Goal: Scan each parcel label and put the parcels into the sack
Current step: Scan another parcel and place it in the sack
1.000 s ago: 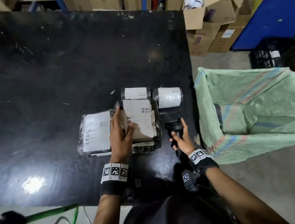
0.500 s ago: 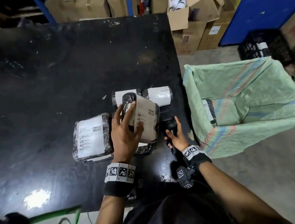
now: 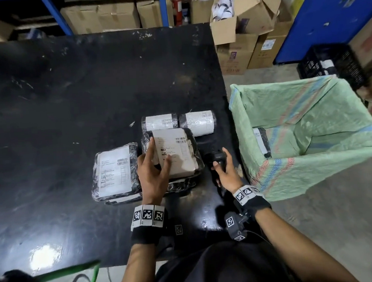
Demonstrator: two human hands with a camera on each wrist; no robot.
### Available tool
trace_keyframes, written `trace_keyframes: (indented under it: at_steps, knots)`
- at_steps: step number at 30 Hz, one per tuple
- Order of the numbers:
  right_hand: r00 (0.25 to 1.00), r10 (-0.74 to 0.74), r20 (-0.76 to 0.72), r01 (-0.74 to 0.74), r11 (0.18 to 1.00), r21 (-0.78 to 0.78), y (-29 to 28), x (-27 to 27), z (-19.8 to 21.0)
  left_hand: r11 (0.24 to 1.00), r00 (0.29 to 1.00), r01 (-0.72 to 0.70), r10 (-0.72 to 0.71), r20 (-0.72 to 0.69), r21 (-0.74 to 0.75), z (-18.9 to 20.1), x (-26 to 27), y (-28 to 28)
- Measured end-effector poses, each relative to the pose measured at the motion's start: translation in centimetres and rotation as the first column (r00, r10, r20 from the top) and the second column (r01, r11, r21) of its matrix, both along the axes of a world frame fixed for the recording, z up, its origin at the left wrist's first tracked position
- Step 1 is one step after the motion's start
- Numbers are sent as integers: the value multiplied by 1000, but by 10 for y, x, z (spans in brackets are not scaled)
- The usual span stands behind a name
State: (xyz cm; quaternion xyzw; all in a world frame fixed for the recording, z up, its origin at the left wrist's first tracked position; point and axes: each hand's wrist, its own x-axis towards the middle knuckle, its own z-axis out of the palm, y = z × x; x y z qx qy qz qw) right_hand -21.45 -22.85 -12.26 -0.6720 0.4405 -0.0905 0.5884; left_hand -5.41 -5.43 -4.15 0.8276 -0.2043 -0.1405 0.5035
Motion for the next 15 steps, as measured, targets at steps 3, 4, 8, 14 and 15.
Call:
trace_keyframes:
  at_steps: [3,4,8,14,15]
  knots:
    - [997,-43,69,42,999,20,-3,-7,21,993,996,-38,28,-84,-114,-8,2,2]
    - [994,-58,92,57,998,10,-3,-8,33,989,995,-43,28,-100,-142,-9,2,2]
    - [965,-57,256,66,998,-25,-1,-10,89,976,990,-82,58,-126,-200,-3,3,-6]
    - [907,11,421,41,993,-114,-1,3,173,950,996,-75,55,-75,-305,23,18,-34]
    - [900,23,436,38,991,-131,0,6,185,948,998,-55,42,-51,-313,29,22,-40]
